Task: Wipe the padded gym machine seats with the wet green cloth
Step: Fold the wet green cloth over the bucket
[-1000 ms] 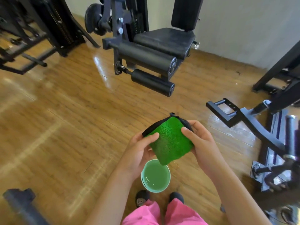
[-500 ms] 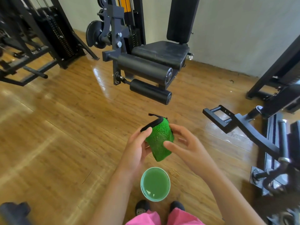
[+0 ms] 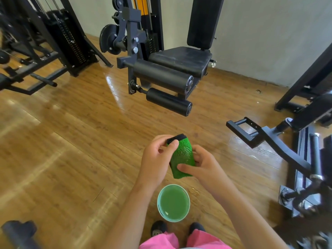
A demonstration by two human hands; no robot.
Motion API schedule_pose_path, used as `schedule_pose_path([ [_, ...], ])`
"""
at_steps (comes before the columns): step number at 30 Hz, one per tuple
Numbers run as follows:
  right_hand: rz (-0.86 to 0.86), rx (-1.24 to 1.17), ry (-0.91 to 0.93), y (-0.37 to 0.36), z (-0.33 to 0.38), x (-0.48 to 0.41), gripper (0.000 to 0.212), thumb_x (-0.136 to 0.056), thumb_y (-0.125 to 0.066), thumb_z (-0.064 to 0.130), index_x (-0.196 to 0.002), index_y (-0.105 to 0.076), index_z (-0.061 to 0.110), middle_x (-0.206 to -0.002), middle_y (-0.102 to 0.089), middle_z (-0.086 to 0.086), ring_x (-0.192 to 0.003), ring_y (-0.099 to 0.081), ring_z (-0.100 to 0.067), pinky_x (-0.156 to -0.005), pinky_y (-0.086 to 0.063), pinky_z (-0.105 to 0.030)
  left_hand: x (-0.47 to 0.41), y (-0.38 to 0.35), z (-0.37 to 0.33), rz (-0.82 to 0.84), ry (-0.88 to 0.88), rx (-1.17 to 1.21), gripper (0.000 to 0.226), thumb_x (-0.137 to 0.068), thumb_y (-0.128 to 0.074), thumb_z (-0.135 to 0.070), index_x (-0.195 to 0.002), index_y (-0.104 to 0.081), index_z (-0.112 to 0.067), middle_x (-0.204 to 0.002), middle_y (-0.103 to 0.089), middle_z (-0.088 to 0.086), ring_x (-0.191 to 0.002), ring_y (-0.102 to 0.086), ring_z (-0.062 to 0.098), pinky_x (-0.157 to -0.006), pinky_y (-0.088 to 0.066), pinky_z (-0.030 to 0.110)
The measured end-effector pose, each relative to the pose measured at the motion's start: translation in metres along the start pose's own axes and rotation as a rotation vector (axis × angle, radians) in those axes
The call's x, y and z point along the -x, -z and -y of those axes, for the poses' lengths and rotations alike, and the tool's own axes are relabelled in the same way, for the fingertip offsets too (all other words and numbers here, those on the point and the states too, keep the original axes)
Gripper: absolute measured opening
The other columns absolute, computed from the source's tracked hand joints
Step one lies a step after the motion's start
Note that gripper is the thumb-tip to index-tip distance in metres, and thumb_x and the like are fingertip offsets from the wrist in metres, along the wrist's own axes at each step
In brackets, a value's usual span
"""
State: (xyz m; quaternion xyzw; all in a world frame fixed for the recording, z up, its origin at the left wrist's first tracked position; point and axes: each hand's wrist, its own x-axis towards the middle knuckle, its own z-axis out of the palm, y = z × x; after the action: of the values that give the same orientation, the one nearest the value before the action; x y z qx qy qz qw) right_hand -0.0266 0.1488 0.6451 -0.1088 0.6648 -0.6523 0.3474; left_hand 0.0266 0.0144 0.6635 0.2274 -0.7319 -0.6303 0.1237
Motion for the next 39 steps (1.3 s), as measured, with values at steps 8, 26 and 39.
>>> schedule_pose_path([
  [8, 0.112, -0.047, 0.026, 0.001, 0.007, -0.002, 0.032, -0.082, -0.068, -0.005, -0.110, -0.061, 0.008, -0.094, -0.075, -0.006, -0.085, -0.072, -0.019, -0.067, -0.057, -0.027, -0.006, 0.007, 0.009, 0.033, 0.476, 0.501, 0.016, -0.096, -0.055, -0.020, -0.109, -0.057, -0.011, -0.099, -0.071, 0.012, -0.088, -0.066, 0.020, -0.081, -0.052, 0.035],
  [26, 0.112, -0.127, -0.025, 0.005, 0.005, 0.002, 0.029, -0.086, -0.063, -0.004, -0.114, -0.058, 0.001, -0.095, -0.075, -0.008, -0.084, -0.071, -0.017, -0.073, -0.056, -0.022, 0.004, 0.020, 0.015, -0.233, 0.187, 0.141, 0.013, -0.090, -0.060, -0.011, -0.096, -0.061, -0.023, -0.106, -0.060, -0.001, -0.087, -0.062, 0.006, -0.076, -0.050, 0.023],
  [39, 0.089, 0.052, 0.124, 0.005, 0.012, 0.000, 0.031, -0.079, -0.073, 0.013, -0.107, -0.062, 0.006, -0.094, -0.074, -0.014, -0.085, -0.069, -0.034, -0.078, -0.057, -0.043, 0.018, 0.008, 0.029, 0.109, 0.163, 0.246, 0.063, -0.061, -0.088, -0.008, -0.118, -0.061, -0.020, -0.107, -0.071, 0.002, -0.098, -0.068, 0.016, -0.079, -0.056, 0.030],
])
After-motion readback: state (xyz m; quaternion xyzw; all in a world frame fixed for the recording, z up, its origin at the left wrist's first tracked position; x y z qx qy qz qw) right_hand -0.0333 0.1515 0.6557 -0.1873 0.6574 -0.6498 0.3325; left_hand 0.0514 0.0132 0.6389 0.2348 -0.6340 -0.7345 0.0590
